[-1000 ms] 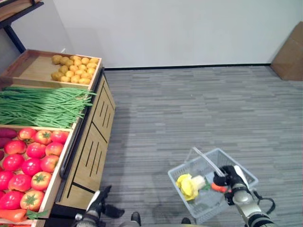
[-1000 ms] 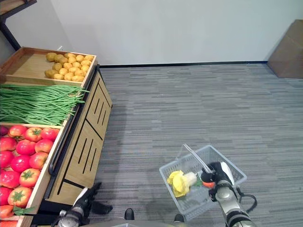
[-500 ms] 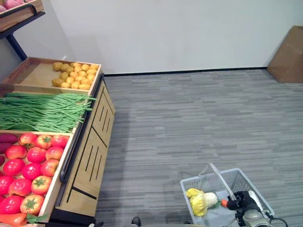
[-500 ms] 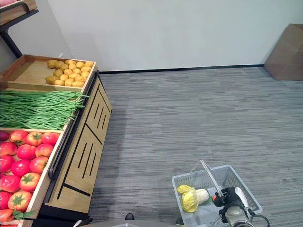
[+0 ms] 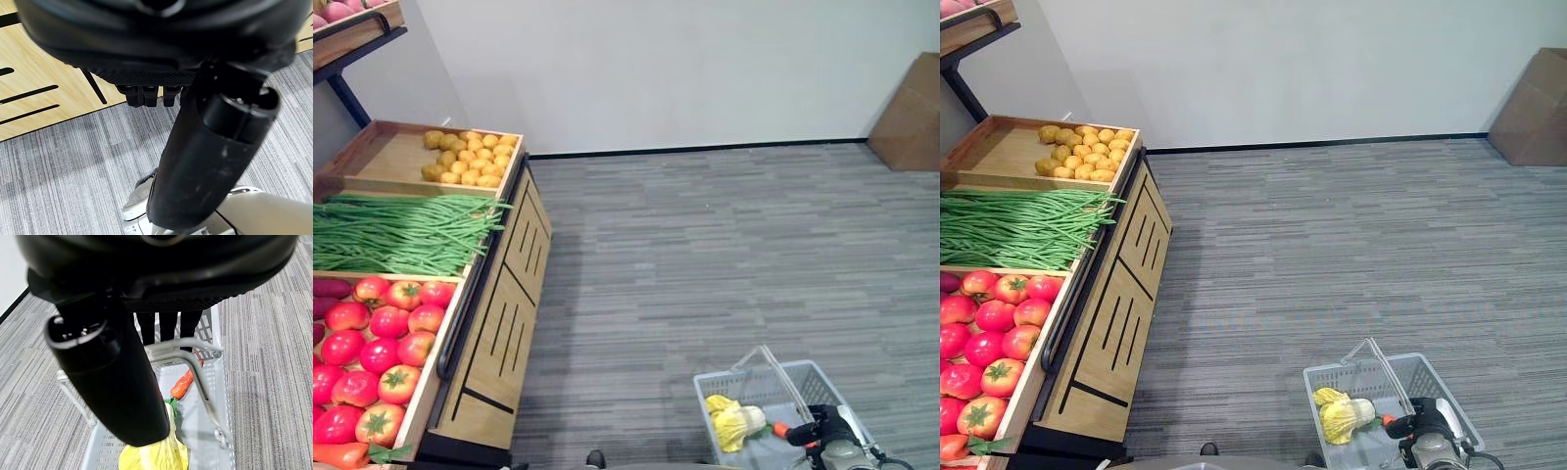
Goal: Get the vegetables into the basket
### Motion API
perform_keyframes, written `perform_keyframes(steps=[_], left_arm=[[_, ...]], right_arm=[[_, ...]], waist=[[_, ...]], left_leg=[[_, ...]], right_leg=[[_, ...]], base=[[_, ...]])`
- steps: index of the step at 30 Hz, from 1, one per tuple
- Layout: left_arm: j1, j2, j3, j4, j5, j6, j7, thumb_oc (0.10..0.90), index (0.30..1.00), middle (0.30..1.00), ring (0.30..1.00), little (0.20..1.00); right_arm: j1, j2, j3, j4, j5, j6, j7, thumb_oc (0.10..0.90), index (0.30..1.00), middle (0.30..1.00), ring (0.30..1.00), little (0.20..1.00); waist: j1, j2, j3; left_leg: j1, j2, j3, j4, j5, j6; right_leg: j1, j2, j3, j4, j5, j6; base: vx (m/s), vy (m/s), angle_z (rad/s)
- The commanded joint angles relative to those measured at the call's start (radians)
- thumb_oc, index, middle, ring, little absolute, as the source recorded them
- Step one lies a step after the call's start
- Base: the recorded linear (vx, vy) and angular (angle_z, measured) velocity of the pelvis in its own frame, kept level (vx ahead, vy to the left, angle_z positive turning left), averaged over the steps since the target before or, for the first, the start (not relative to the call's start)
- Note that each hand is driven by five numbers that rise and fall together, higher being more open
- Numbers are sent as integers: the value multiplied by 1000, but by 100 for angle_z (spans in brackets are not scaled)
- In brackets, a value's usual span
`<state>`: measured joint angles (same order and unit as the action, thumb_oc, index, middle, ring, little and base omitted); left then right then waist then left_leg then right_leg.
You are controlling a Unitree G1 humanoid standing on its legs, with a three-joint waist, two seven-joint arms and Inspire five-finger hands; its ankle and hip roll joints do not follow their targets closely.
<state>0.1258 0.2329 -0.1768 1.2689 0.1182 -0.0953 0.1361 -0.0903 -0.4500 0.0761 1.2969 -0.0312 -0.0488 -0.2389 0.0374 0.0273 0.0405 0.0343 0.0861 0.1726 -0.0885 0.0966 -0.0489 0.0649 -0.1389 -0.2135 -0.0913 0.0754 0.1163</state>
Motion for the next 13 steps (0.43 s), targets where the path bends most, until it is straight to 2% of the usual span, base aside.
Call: perform_keyframes(steps=[1, 7, 13], left_arm=[[-49, -1, 9, 35, -3, -12, 19, 900, 1000, 1000, 1000, 1000], [-55, -7, 16, 44, -6, -12, 19, 900, 1000, 1000, 1000, 1000], [-59, -11, 48, 62, -24, -13, 14, 900, 1000, 1000, 1000, 1000]], right_arm=[[-144, -90, -19, 36, -5, -43, -60, 900, 1000, 1000, 1000, 1000], [-100, -63, 11, 52, -53, -38, -41, 900, 1000, 1000, 1000, 1000], [7, 41, 37, 50, -49, -49, 10, 900, 1000, 1000, 1000, 1000]], waist=[[17, -45, 5], [13, -47, 4], [0, -54, 0]], left_leg=[[1, 48, -72, 1, -38, -45], [1, 46, -71, 1, -40, -44], [5, 44, -72, 1, -42, -42]], right_leg=[[0, -49, 5, 4, -7, 57], [1, -50, 4, 4, -6, 57], [4, -51, 6, 4, -4, 56]], base=[[0, 0, 0], [0, 0, 0], [0, 0, 0]])
